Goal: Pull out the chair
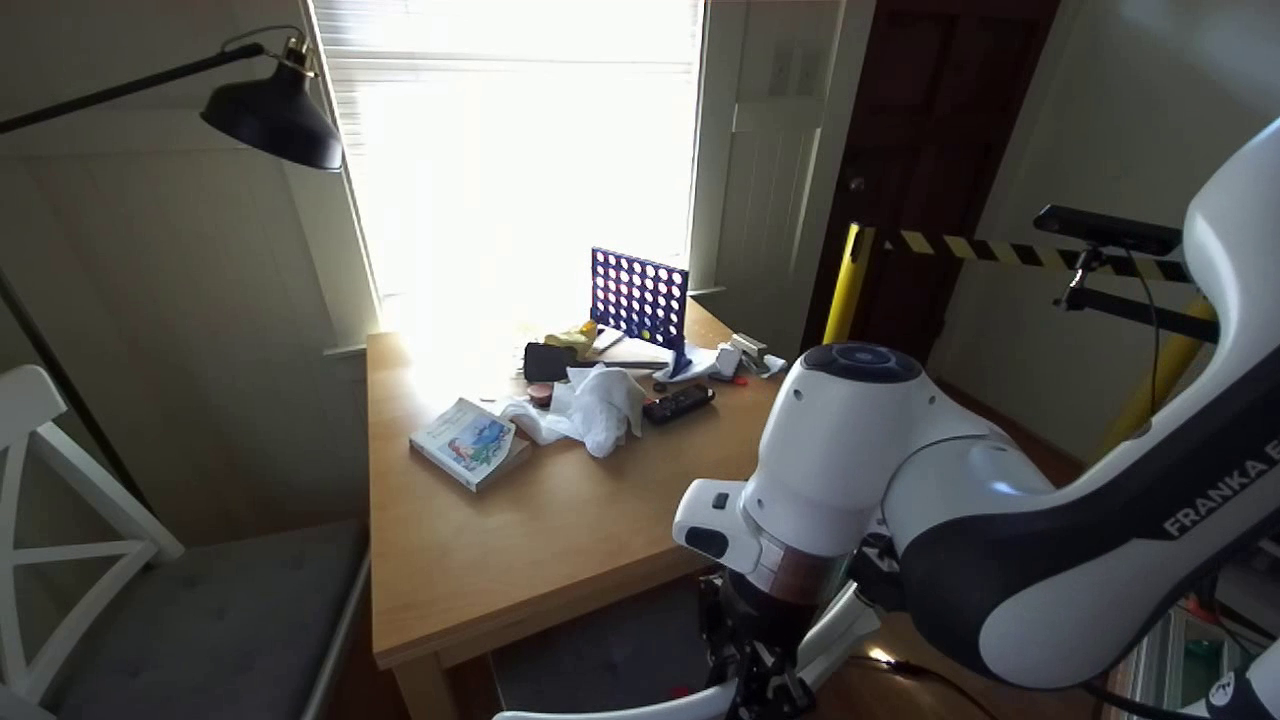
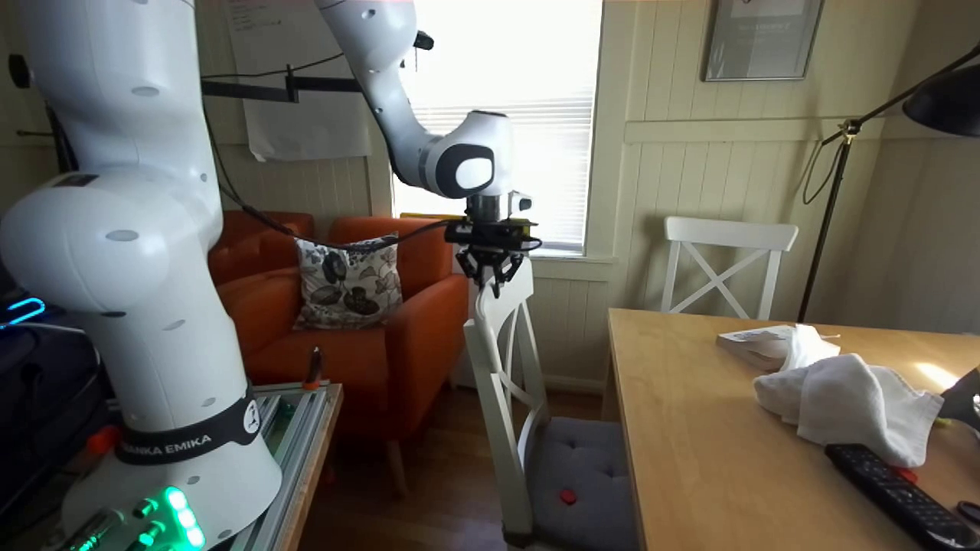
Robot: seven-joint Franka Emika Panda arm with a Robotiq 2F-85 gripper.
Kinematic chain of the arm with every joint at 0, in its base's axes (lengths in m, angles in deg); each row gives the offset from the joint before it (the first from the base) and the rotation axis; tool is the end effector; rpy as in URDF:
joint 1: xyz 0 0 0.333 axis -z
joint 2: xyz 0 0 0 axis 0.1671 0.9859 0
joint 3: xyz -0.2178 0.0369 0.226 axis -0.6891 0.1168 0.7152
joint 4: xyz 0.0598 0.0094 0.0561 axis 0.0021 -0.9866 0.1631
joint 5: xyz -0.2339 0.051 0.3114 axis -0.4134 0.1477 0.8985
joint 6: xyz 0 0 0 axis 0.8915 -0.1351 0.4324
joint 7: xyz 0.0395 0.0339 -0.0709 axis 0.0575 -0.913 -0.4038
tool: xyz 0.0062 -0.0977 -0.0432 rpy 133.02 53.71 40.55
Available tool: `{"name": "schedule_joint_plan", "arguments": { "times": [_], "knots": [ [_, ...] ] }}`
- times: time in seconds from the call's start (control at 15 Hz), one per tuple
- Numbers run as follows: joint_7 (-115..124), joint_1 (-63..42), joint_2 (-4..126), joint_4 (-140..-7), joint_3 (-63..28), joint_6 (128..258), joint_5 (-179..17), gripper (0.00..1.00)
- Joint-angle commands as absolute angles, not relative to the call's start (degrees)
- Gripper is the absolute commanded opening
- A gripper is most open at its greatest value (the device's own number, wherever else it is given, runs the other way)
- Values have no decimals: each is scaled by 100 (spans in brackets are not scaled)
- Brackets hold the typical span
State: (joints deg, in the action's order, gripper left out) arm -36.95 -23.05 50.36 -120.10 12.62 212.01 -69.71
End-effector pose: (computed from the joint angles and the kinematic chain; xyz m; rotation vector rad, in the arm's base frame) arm 0.3910 0.3187 0.2818 -2.4810 -1.7018 -0.2224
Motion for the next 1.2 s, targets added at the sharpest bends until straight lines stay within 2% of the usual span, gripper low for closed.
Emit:
{"name": "schedule_joint_plan", "arguments": {
  "times": [0.0, 1.13],
  "knots": [
    [-4565, -2467, 4327, -12127, 1543, 20393, -6036, 7],
    [-6444, -3176, 3185, -13183, 500, 19505, -5425, 7]
  ]
}}
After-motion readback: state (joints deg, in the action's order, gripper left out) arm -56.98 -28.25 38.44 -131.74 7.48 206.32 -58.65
